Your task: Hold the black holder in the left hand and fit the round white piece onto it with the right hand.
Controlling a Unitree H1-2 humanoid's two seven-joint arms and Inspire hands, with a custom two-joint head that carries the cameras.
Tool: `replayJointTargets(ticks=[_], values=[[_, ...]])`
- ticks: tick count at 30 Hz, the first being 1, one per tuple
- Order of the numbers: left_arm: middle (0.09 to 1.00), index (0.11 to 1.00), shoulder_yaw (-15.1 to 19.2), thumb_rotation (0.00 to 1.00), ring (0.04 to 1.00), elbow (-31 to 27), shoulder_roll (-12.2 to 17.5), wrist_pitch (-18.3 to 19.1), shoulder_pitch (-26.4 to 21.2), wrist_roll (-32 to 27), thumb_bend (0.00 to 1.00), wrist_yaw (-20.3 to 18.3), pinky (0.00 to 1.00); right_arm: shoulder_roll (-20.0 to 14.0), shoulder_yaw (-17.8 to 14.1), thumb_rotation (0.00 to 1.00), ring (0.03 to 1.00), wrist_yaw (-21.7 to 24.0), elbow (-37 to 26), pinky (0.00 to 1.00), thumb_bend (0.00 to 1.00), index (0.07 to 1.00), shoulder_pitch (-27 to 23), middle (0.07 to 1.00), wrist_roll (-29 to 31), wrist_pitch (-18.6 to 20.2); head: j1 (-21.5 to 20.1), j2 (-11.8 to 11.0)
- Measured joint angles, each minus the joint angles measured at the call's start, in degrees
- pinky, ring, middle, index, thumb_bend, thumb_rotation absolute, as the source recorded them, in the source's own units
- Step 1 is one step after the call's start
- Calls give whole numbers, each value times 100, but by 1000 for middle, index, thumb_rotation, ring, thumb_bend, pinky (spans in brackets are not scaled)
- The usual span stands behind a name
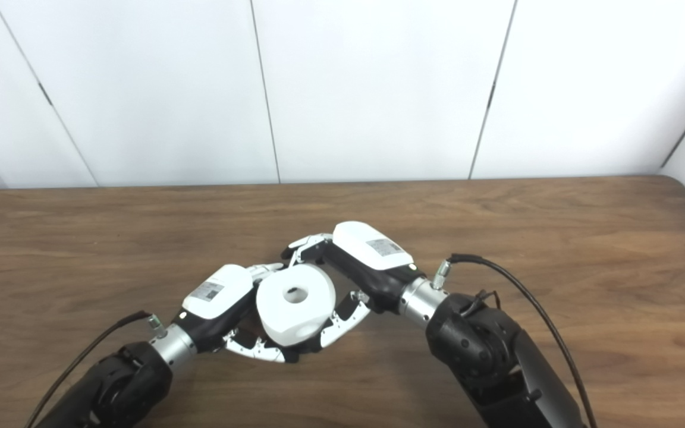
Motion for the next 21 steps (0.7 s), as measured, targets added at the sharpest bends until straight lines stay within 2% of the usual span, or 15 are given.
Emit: replayJointTargets(ticks=[10, 21], values=[[840, 483, 0, 58, 903, -56, 1, 76, 3, 0, 525, -52, 867, -99, 29, 131, 824, 2, 354, 693, 523, 479, -9, 788, -27, -435, 0, 53], [839, 483, -11, 57, 899, -140, 3, 180, 11, 7, 525, -123, 863, -215, -54, 131, 841, 27, 382, 687, 524, 479, -18, 795, 16, -574, -35, 97]])
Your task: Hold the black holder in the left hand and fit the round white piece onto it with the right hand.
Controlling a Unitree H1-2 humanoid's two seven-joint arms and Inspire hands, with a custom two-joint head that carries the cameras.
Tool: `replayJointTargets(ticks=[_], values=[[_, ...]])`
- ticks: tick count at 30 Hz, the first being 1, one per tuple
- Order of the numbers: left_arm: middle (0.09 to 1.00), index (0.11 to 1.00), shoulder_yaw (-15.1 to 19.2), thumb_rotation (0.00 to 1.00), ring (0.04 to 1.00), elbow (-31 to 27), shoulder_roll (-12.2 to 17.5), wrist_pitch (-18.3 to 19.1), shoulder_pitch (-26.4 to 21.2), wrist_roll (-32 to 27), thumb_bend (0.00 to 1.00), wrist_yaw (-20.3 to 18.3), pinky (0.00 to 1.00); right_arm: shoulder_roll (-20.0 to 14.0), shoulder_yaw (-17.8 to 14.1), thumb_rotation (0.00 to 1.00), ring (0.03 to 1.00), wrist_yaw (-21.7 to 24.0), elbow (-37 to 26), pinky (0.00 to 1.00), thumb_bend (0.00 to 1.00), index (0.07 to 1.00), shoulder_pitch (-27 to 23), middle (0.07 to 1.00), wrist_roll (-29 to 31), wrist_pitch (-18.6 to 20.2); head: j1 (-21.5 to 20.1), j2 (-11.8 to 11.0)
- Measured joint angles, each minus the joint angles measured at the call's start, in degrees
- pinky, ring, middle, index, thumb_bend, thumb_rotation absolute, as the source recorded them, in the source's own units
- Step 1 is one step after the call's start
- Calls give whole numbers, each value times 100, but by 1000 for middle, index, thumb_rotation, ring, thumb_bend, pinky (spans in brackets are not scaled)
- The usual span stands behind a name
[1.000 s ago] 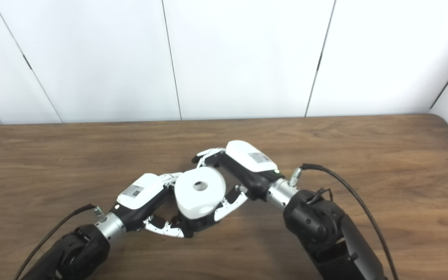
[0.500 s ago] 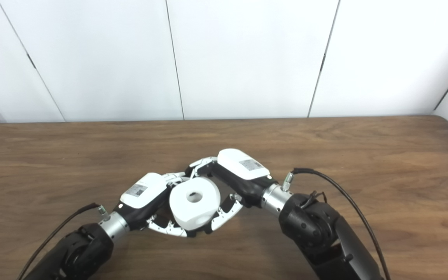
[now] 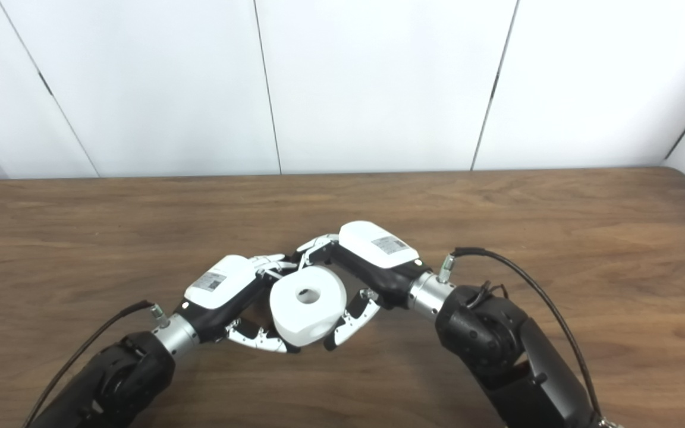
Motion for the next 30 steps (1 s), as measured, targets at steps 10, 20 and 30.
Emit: replayJointTargets(ticks=[10, 20, 30], values=[[840, 484, -5, 56, 903, -17, 0, 20, -1, 6, 525, -28, 874, -3, -150, 131, 857, 253, -131, 716, 523, 480, 1, 805, 91, 213, 17, 26], [838, 483, -4, 57, 904, -20, -2, 23, -5, 12, 525, -42, 873, 154, -508, 133, 839, 416, -702, 711, 523, 481, -260, 813, 467, 751, 44, 35], [841, 483, -1, 58, 905, -20, -2, 27, -9, 11, 525, -62, 877, 172, -640, 132, 847, 423, -798, 715, 522, 481, -337, 812, 601, 1070, 35, 53]])
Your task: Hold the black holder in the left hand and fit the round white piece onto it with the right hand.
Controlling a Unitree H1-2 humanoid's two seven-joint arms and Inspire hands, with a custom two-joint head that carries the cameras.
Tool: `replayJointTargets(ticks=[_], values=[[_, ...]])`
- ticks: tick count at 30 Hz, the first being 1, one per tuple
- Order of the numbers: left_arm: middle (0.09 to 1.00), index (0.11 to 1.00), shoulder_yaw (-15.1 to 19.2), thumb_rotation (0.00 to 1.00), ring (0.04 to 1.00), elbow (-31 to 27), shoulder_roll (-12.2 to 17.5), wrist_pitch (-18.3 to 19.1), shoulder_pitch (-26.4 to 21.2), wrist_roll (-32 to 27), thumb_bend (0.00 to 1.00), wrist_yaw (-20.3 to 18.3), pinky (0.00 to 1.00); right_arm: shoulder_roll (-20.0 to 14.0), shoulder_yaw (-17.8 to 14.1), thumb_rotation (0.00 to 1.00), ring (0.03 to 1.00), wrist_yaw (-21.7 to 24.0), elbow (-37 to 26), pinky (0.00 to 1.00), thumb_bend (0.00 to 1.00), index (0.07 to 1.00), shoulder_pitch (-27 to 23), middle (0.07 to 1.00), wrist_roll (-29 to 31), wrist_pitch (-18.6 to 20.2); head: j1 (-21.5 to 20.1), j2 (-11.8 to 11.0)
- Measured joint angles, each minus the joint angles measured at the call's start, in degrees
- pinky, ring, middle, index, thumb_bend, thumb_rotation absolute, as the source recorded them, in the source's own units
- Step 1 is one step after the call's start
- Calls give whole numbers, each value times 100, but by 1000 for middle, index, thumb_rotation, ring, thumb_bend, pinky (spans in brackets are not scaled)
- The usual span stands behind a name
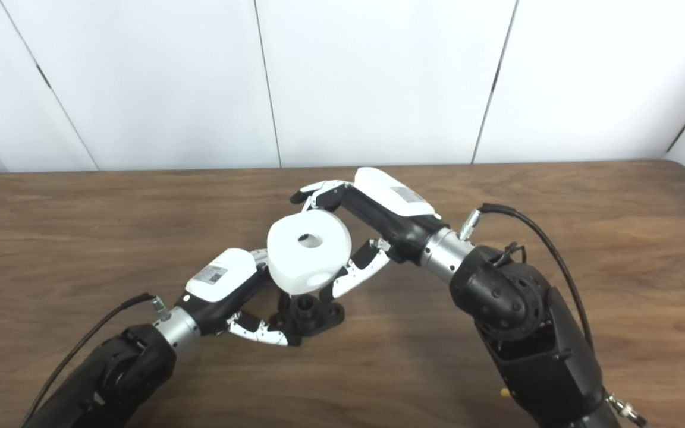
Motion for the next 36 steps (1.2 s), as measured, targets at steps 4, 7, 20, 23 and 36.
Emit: replayJointTargets(ticks=[4, 7, 20, 23, 36], values=[[841, 483, 0, 58, 903, 0, 0, 0, -4, 0, 525, -10, 878, -10, 17, 133, 839, 0, 2, 698, 522, 481, 0, 813, -9, -6, 0, 26], [839, 483, 1, 58, 903, -2, 0, 3, -6, 0, 525, -21, 878, -33, 58, 132, 830, -3, 19, 694, 523, 481, 2, 810, -56, -17, 9, 44], [840, 483, 8, 57, 905, -39, -1, 41, -6, -1, 525, -64, 876, -90, 289, 131, 823, -220, 1057, 706, 523, 480, 168, 795, -266, -607, 35, 88], [839, 483, 8, 57, 903, -44, -1, 54, -6, -1, 525, -66, 873, -60, 293, 131, 824, -307, 1184, 702, 523, 480, 165, 794, -272, -708, 53, 105], [842, 483, 6, 58, 903, -55, 0, 73, -5, 0, 525, -84, 873, 76, 393, 132, 826, -545, 1405, 687, 524, 480, 105, 793, -364, -953, 26, 132]])
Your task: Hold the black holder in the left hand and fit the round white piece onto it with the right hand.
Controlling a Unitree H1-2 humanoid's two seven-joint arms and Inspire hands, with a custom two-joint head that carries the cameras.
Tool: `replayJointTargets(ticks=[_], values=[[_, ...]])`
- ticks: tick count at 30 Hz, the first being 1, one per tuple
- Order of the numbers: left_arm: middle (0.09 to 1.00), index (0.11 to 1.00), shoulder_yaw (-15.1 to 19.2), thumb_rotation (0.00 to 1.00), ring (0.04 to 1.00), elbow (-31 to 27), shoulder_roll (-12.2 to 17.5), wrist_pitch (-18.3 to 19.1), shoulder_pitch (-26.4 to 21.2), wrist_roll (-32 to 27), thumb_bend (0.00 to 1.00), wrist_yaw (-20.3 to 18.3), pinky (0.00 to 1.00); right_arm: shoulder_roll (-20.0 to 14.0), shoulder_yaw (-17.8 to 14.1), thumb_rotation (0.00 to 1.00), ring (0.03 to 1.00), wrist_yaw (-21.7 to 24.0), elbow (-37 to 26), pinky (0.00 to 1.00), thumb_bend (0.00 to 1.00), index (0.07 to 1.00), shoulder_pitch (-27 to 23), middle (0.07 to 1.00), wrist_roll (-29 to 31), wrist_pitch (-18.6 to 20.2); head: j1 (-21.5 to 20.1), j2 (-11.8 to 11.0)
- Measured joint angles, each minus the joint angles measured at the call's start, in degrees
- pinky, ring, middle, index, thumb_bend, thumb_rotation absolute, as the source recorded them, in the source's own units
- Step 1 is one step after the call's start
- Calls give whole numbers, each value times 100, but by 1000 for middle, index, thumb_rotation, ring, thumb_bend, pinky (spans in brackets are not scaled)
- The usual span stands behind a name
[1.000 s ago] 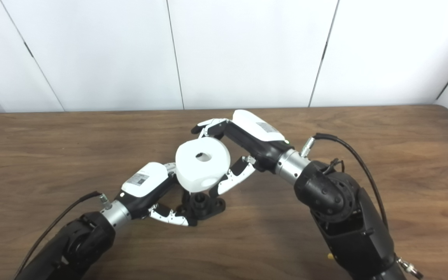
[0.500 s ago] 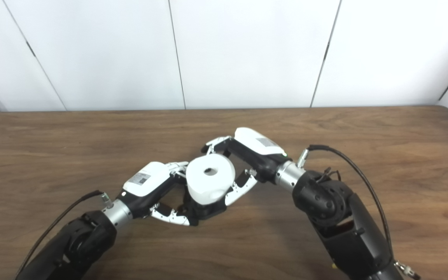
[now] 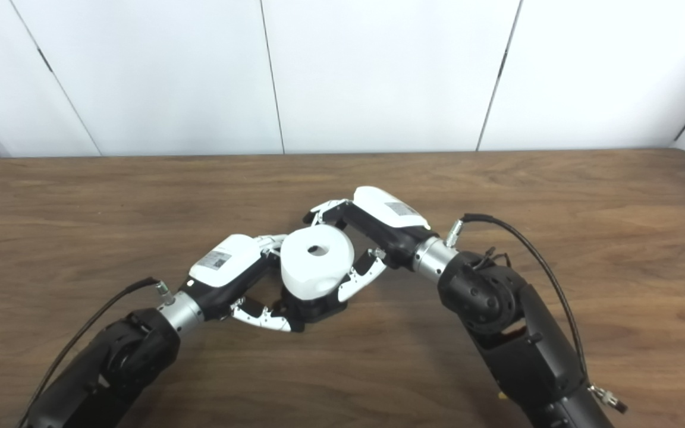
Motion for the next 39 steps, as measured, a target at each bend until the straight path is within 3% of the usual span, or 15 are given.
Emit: replayJointTargets(ticks=[17, 22, 32, 39], values=[[847, 483, -37, 59, 908, -54, 0, 130, -2, 3, 525, -34, 892, 119, 290, 132, 820, 54, -117, 748, 523, 480, -2, 800, -94, 73, 70, 62], [844, 483, -36, 58, 901, -60, 0, 130, -1, 3, 525, -34, 879, 35, 334, 130, 821, 41, -95, 768, 523, 480, -23, 795, -87, -108, 62, 62], [840, 483, -35, 58, 895, -76, 9, 117, 6, 6, 525, -33, 867, -162, 299, 130, 822, 37, -88, 698, 524, 480, -30, 804, -8, -237, 0, 79], [840, 482, -33, 59, 892, -96, 21, 104, 13, 6, 525, -33, 865, -247, 152, 130, 829, 113, -185, 710, 523, 480, -8, 803, 24, 71, -26, 114]])
